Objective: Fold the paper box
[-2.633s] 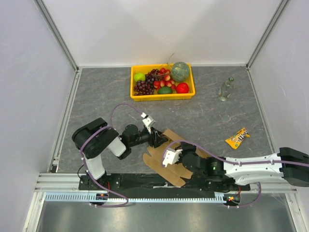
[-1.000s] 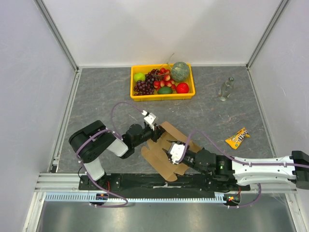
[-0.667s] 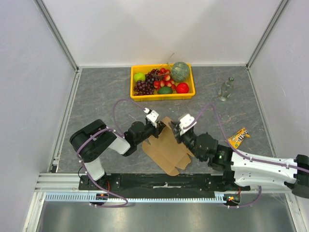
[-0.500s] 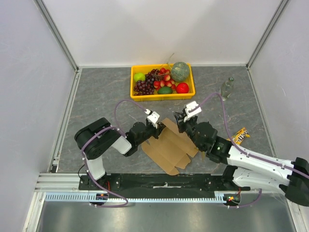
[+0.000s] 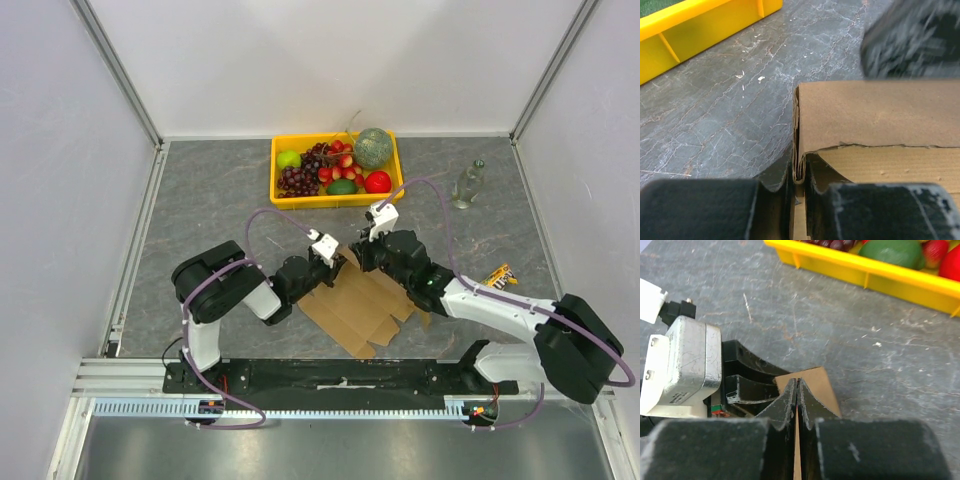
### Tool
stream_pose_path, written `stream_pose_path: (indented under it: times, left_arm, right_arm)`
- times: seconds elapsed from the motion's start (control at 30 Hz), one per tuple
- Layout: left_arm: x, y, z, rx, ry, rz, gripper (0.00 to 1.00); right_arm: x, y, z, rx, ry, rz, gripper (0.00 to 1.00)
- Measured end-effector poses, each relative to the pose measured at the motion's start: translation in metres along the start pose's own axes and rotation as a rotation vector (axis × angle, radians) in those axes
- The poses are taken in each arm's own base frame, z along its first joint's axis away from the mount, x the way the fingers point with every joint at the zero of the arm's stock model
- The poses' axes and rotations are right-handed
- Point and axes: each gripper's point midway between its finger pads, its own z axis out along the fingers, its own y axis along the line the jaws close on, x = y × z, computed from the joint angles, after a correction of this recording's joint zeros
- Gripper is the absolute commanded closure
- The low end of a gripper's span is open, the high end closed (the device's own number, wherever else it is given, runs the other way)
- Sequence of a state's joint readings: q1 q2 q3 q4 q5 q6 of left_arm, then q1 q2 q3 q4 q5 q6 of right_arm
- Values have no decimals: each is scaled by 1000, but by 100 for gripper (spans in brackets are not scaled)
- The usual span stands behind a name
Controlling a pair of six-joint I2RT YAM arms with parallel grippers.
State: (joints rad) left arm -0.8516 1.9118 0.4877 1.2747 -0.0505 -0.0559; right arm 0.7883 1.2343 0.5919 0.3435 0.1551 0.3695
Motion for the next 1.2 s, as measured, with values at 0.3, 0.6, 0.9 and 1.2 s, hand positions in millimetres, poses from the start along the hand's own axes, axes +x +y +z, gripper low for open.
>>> stream_pose_path:
  times: [0.3, 0.6, 0.9, 1.2]
  left_arm:
    - [3, 2, 5, -35, -13, 37, 78]
    - [18, 5, 7, -58, 20, 46, 74]
    - [18, 9, 8, -98, 20, 51, 69]
    - [18, 8, 6, -143, 17, 57, 60]
  right_arm:
    - [21, 9, 8, -50, 65, 20, 94]
    - [29, 9, 15, -55, 79, 20, 94]
    - [38, 7, 18, -45, 101, 18, 95]
    - [40, 6, 18, -42, 107, 21, 90]
